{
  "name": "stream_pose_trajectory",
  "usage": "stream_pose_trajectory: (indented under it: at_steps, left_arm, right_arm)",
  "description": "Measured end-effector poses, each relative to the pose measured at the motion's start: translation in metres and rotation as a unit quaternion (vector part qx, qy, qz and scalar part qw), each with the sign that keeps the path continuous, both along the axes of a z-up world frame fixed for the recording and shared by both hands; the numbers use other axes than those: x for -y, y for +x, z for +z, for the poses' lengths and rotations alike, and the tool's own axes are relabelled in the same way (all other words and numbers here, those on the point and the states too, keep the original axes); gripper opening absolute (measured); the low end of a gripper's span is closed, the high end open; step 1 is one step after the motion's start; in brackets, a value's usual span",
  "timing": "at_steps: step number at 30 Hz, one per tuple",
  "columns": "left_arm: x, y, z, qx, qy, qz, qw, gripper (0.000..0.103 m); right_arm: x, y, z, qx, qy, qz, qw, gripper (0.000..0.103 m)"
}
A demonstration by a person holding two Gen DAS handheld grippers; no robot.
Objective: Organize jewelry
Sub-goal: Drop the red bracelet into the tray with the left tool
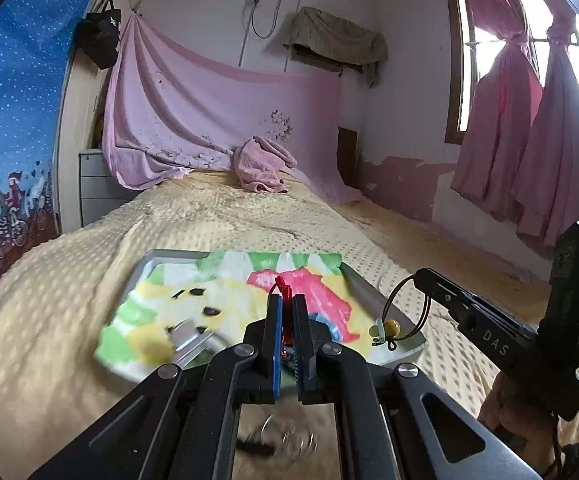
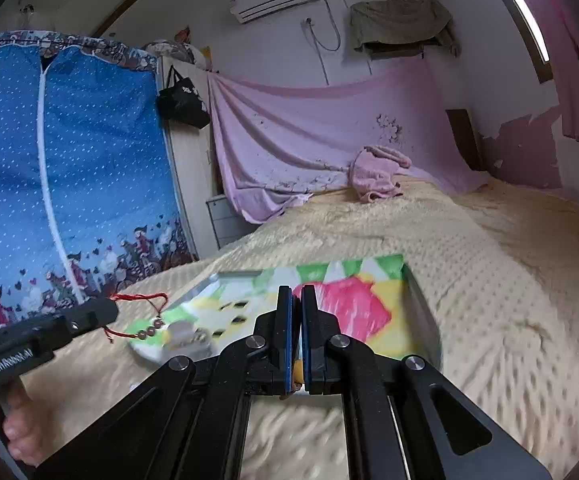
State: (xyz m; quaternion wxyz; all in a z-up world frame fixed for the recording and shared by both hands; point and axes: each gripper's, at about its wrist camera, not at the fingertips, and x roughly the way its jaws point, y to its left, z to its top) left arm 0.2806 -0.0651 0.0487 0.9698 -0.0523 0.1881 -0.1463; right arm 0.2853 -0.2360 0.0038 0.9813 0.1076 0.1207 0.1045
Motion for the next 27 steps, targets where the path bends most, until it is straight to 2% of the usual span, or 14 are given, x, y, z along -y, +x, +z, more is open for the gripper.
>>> stream_pose_trajectory:
  at_steps: [4, 8, 17, 23, 24, 25, 26, 27]
  left_arm:
    - [0.016, 0.024, -0.014, -0.019, 0.001, -0.006, 0.9998, 0.005]
    - [0.023, 0.050, -0.035, -0.056, -0.001, -0.005, 0.9984, 0.005]
    - [0.017, 0.066, -0.060, -0.108, -0.023, 0.002, 0.9939, 0.005]
    - [0.007, 0.063, -0.063, -0.124, -0.043, 0.009, 0.9913, 0.008]
    - [0.006, 0.062, -0.063, -0.125, -0.044, 0.009, 0.9911, 0.013]
    - [0.006, 0.061, -0.063, -0.125, -0.046, 0.009, 0.9910, 0.024]
    - [0.004, 0.058, -0.062, -0.122, -0.048, 0.011, 0.9913, 0.030]
    - [0.004, 0.056, -0.061, -0.117, -0.049, 0.014, 0.9918, 0.044]
  right_arm:
    - [0.010, 0.021, -0.003, -0.014, 0.012, -0.010, 1.000, 0.004]
    - [0.015, 0.035, -0.020, -0.043, 0.020, -0.019, 0.999, 0.004]
    - [0.023, 0.062, -0.059, -0.121, 0.040, -0.028, 0.992, 0.004]
    - [0.022, 0.064, -0.070, -0.142, 0.037, -0.042, 0.988, 0.005]
    - [0.022, 0.064, -0.071, -0.143, 0.037, -0.047, 0.988, 0.005]
    - [0.023, 0.062, -0.072, -0.142, 0.039, -0.049, 0.988, 0.006]
    - [0.024, 0.060, -0.072, -0.141, 0.040, -0.051, 0.988, 0.009]
    - [0.026, 0.058, -0.072, -0.140, 0.041, -0.053, 0.988, 0.017]
